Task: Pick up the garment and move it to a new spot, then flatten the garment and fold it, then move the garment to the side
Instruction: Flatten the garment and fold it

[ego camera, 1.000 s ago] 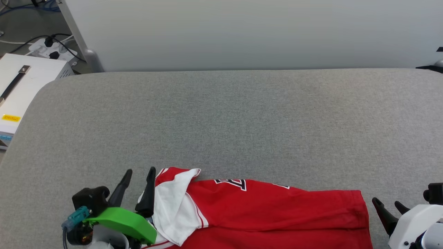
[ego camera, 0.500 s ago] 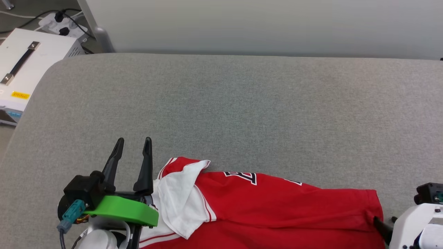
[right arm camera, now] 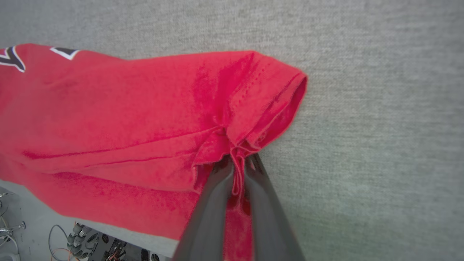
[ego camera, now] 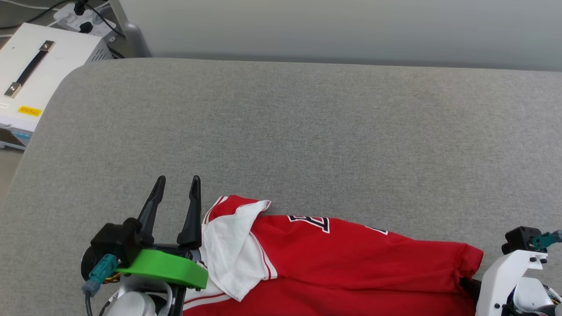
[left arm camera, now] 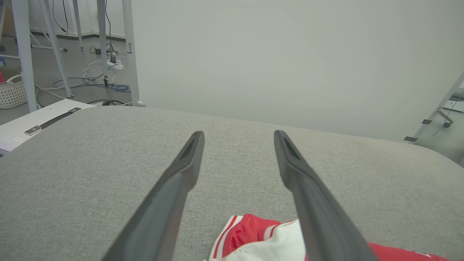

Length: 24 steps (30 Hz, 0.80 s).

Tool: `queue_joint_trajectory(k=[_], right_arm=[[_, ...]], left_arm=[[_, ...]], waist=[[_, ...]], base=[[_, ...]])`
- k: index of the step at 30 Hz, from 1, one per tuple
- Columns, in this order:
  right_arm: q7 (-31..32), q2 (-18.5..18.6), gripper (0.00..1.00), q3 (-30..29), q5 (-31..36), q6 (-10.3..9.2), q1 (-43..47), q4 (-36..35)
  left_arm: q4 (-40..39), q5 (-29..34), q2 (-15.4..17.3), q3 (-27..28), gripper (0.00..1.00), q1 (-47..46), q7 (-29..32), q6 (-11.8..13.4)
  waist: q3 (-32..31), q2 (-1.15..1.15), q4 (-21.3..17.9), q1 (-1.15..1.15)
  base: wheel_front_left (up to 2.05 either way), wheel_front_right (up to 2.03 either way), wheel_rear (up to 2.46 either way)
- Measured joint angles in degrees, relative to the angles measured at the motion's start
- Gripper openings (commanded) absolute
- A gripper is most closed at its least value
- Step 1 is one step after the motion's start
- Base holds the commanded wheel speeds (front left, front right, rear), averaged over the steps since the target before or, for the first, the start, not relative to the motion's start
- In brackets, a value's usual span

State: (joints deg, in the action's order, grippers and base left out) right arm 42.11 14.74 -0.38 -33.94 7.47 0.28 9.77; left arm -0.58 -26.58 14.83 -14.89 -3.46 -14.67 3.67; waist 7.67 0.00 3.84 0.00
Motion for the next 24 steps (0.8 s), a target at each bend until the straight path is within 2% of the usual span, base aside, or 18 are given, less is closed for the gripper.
queue_joint_trajectory(k=[4,9,19,22,24], right_arm=[[0.3,0.4,0.0,-1.4,-1.8,0.01,-0.9,-0.7],[1.4,1.6,0.0,-5.8,-2.6,0.07,-2.7,-0.9],[6.0,4.7,0.0,-21.5,1.1,0.07,-3.3,-0.4],[8.1,4.6,0.0,-25.8,2.0,0.07,-3.3,-0.7],[10.5,3.1,0.0,-28.3,1.7,0.07,-3.4,-0.8]], left_arm=[[0.2,0.2,0.1,0.3,1.0,0.2,0.0,-0.2],[0.4,0.4,0.2,0.3,1.0,1.2,0.0,-0.1],[0.1,0.4,0.4,0.0,1.0,2.3,0.1,0.5],[0.1,0.4,0.6,0.0,1.0,2.6,0.1,0.6],[0.1,0.4,0.7,0.0,1.0,2.8,0.1,0.6]], waist=[[-1.1,0.0,-0.7,0.0],[-2.2,0.0,-1.7,0.0],[-3.8,0.0,-3.1,0.0],[-4.2,0.0,-3.4,0.0],[-4.4,0.0,-3.6,0.0]], base=[[0.0,0.0,0.0],[0.0,0.0,0.0],[0.0,0.0,0.0],[0.0,0.0,0.0],[0.0,0.0,0.0]])
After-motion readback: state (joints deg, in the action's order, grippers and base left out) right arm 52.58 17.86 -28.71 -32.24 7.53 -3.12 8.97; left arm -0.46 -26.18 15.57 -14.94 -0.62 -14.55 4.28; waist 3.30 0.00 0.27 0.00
